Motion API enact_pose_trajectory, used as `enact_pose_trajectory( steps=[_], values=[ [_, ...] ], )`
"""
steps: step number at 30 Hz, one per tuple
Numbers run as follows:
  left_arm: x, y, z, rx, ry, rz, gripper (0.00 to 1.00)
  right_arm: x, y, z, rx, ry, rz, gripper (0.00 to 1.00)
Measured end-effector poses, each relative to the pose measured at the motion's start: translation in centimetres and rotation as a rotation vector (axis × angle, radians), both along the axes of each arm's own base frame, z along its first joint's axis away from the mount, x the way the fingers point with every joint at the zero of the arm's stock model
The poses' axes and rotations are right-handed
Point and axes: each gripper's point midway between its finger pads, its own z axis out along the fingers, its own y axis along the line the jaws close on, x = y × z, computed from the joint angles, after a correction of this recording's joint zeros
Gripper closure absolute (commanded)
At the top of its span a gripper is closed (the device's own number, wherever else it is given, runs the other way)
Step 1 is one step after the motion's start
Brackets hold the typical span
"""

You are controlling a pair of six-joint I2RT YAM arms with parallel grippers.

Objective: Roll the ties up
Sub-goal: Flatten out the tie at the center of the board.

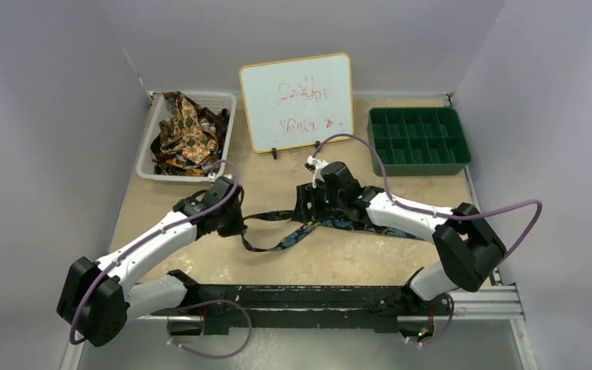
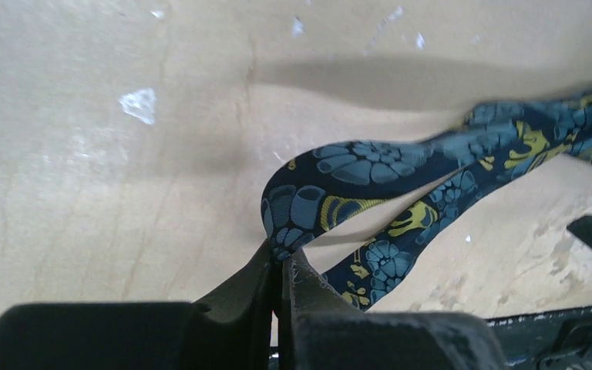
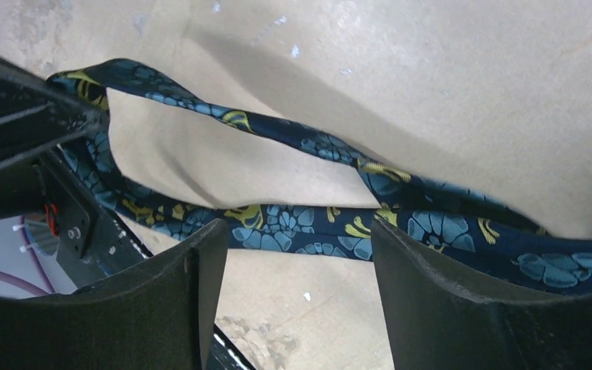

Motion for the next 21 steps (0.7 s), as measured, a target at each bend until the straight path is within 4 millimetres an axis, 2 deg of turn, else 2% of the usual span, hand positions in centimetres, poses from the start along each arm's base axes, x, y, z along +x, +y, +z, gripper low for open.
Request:
enact_pose_trajectory(
  steps=[3, 9, 12, 14, 16, 19, 21],
  values=[
    [0.8, 1.0, 0.0, -0.005, 0.002, 0.041, 1.0, -0.1, 1.2, 0.5, 0.003, -0.035, 0.052, 0.31],
    [1.6, 1.4, -2.2, 0.009, 0.085, 0.05, 0.98, -3.1, 5.4, -0.2, -0.026, -0.101, 0.259, 0.23],
    [2.0, 2.1, -3.2, 0.023, 0.119, 0.071, 0.87, -4.8, 7.0, -0.6, -0.037, -0.156, 0.371, 0.21],
    [2.5, 2.6, -3.5, 0.029, 0.129, 0.088, 0.8, -5.3, 7.6, -0.5, -0.026, -0.192, 0.422, 0.2],
    [3.1, 2.8, -3.4, 0.03, 0.127, 0.1, 0.69, -5.2, 8.2, -0.1, 0.007, -0.25, 0.459, 0.19],
    [3.6, 2.8, -2.9, 0.021, 0.113, 0.105, 0.62, -5.4, 8.8, -0.1, 0.044, -0.346, 0.51, 0.19],
    [3.7, 2.6, -2.3, 0.005, 0.1, 0.103, 0.62, -5.8, 9.1, -0.3, 0.054, -0.387, 0.55, 0.2]
  ],
)
